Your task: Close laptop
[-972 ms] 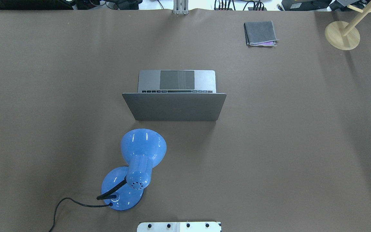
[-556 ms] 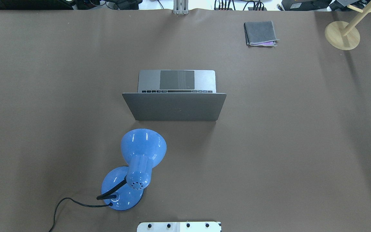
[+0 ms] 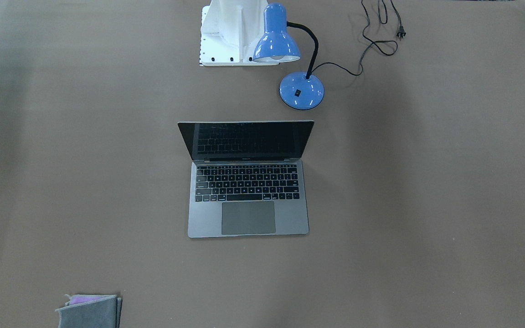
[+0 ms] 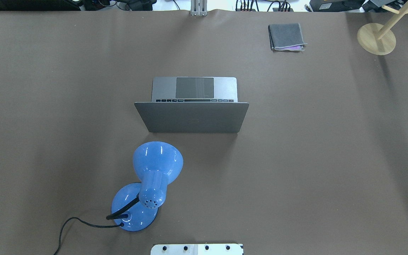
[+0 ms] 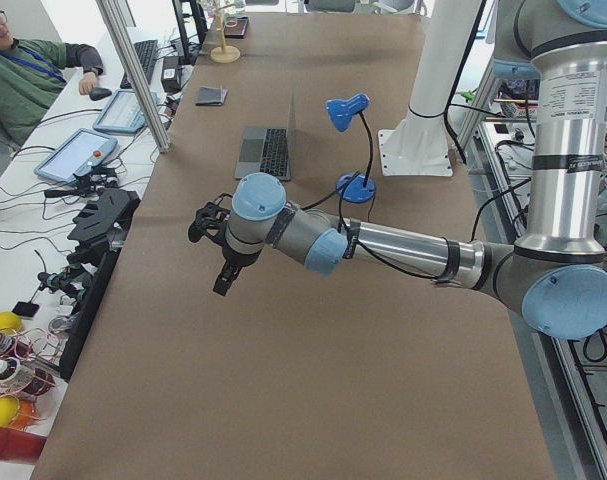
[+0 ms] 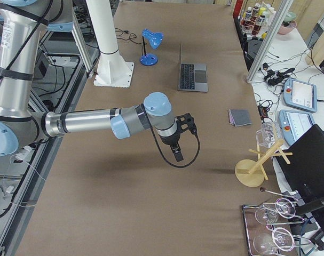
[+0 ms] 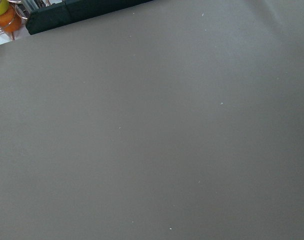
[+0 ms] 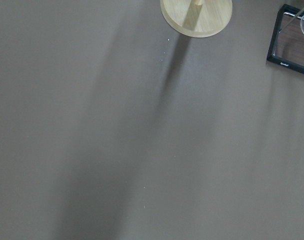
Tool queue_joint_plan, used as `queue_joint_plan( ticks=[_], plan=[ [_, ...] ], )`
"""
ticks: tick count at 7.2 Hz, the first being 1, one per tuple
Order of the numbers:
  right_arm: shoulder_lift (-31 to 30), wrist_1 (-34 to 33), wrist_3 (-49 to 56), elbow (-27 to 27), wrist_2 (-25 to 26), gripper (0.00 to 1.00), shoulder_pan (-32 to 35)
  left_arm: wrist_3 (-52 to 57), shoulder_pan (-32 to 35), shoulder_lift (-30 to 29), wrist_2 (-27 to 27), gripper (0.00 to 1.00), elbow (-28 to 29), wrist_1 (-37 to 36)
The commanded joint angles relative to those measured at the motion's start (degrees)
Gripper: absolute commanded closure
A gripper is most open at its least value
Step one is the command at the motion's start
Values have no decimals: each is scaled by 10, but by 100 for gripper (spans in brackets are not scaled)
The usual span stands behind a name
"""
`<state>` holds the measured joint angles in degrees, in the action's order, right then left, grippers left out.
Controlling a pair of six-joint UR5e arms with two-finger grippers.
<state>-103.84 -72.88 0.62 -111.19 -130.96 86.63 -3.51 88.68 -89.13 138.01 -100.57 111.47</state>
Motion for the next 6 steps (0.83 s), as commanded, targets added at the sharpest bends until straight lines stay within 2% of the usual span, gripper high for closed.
queue_joint_plan(
  ticks=[1,2,3,5,6],
  plan=[
    [1,3,-11,1,-48,1,-1,-3,-1,-2,66,2,3,26],
    [4,5,-59,-2,-68,1,-10,-3,-6,-3,63,2,6,55],
    [12,15,-96,-3,-69,2,-32,-4,-42,-19,60,2,9,80],
    [12,123,-250,-3,-64,4,-93,-13,-98,-34,65,2,4,82],
    [17,181,-339,-3,-62,8,-129,-46,-120,-48,65,2,4,83]
  ],
)
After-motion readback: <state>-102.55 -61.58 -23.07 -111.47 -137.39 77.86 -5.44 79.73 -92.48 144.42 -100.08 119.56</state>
